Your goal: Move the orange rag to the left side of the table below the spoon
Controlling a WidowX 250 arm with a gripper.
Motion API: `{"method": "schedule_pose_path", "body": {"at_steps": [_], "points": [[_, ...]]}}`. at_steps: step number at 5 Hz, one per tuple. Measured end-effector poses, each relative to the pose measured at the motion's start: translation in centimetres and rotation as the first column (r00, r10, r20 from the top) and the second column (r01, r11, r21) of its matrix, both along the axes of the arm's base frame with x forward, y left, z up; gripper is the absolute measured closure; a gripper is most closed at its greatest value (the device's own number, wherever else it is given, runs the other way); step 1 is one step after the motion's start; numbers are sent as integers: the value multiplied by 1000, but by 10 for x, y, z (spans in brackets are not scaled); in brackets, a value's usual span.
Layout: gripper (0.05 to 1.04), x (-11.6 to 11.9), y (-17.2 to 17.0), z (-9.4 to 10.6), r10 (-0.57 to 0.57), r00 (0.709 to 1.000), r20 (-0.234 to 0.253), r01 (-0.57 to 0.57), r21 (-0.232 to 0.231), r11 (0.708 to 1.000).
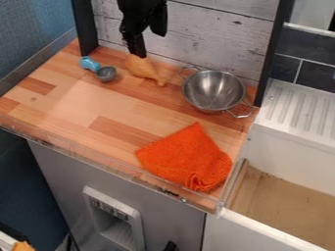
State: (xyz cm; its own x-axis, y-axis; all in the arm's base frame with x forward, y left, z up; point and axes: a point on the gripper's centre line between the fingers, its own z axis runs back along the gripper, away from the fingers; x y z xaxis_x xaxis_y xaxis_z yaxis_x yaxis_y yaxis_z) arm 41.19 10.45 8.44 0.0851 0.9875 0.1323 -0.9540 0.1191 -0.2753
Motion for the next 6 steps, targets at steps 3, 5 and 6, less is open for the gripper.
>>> {"method": "schedule_pose_path", "body": {"at_steps": [3, 5, 6], "points": [[83, -44, -19, -10, 20, 998, -62, -19, 7, 1000], [83, -84, -56, -15, -9, 995, -103, 9, -2, 1000], [83, -103, -81, -33, -27, 987, -158, 29, 11, 1000]]}}
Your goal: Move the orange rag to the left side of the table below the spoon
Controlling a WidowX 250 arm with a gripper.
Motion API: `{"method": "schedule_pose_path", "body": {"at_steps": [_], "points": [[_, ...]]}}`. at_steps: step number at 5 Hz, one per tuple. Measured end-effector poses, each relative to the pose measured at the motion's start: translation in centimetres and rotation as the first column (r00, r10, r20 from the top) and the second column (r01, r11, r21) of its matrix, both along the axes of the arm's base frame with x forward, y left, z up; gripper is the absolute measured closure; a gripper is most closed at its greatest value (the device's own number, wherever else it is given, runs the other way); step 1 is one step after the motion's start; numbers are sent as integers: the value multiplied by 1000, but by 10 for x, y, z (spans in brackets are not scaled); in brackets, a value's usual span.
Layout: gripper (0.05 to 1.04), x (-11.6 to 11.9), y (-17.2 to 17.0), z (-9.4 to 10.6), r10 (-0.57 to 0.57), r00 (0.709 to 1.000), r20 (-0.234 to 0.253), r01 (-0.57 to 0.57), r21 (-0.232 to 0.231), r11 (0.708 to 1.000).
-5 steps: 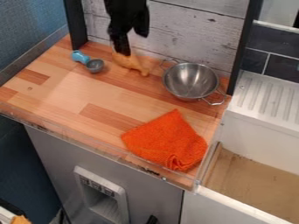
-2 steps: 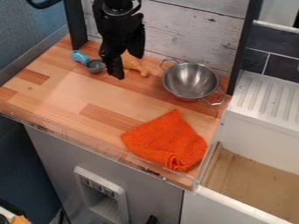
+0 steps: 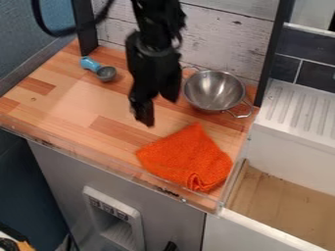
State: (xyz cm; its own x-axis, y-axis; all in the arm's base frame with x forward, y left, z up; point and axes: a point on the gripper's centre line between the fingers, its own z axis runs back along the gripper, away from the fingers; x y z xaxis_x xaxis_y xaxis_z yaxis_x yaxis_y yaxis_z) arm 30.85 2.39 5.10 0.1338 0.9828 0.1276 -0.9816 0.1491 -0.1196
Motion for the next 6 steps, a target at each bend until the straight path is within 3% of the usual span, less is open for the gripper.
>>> {"method": "schedule_pose_path", "body": {"at_steps": [2, 3, 4, 5, 6], "points": [[83, -17, -38, -15, -74, 997, -29, 74, 31, 997], [83, -19, -43, -18, -79, 997, -23, 80, 27, 996], [83, -19, -43, -33, -79, 995, -54, 81, 28, 996], [83, -9, -42, -43, -88, 995, -55, 91, 47, 995], [82, -6, -29, -44, -54, 997, -50, 56, 39, 998]]}}
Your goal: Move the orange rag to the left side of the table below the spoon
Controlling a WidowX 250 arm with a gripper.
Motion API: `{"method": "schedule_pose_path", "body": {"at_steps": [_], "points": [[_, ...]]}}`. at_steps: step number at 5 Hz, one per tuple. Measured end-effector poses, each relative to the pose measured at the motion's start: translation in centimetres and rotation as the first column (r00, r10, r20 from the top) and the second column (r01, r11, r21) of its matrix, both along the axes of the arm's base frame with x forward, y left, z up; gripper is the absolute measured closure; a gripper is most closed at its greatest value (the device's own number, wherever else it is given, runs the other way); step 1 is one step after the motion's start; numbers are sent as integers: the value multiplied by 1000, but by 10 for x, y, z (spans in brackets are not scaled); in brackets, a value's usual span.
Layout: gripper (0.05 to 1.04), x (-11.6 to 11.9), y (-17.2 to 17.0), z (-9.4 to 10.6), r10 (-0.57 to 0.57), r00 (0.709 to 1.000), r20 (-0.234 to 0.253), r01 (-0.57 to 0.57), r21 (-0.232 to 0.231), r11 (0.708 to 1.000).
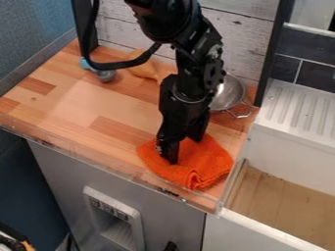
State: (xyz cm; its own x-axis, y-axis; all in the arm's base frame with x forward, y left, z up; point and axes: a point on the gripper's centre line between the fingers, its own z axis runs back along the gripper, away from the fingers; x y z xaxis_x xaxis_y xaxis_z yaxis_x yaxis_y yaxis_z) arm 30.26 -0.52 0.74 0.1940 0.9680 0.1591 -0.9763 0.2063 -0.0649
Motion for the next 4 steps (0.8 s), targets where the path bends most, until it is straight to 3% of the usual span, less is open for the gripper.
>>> {"method": "schedule_pose_path", "body": {"at_steps": [1, 3, 4], "points": [[83, -2, 33, -1, 85, 996, -12, -86, -55, 995], [83, -7, 97, 4, 267, 963, -21, -268, -43, 963], [83, 3, 118, 3, 313, 950, -11, -313, -27, 949]]}}
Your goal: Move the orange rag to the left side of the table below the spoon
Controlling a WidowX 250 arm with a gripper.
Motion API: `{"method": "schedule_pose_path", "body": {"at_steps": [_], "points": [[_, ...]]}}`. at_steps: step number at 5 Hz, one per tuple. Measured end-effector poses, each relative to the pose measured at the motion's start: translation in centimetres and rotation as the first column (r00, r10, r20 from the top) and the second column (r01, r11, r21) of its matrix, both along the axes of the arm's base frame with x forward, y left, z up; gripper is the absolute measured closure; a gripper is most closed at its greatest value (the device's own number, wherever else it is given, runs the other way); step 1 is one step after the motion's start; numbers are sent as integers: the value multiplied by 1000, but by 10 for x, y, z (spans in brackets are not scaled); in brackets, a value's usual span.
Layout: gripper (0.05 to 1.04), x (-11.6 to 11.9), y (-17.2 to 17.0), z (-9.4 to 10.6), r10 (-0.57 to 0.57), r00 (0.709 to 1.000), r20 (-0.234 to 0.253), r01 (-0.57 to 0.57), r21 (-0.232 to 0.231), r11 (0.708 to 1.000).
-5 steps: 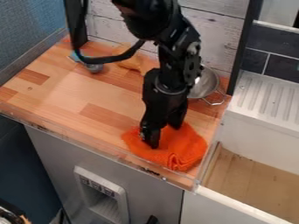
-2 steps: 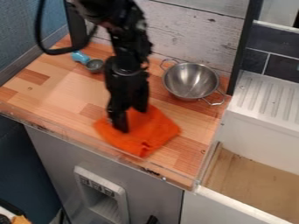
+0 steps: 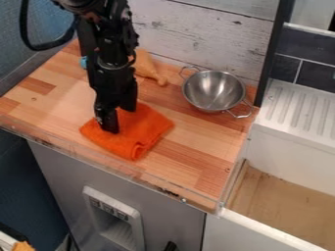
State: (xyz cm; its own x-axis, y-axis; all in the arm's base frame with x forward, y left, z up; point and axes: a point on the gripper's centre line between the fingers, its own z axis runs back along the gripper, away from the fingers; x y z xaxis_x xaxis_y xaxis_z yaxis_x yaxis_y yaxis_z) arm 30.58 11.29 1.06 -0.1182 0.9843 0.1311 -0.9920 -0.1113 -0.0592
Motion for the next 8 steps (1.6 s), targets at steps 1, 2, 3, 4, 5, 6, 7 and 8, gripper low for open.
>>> {"method": "schedule_pose_path", "body": {"at_steps": [1, 2, 3, 4, 5, 6, 7, 8], "points": [[83, 6, 23, 0, 54, 999, 3, -54, 18, 998], [83, 8, 51, 4, 127, 992, 13, -127, 58, 990], [83, 8, 75, 13, 190, 981, 27, -192, 88, 977], [83, 2, 97, 20, 266, 964, 27, -267, 107, 958], [83, 2, 117, 12, 314, 949, 18, -314, 123, 942], [83, 3, 131, 19, 334, 942, 30, -334, 159, 929], [83, 1, 136, 20, 339, 940, 32, -340, 162, 927], [83, 0, 135, 31, 345, 937, 54, -349, 124, 929]]}}
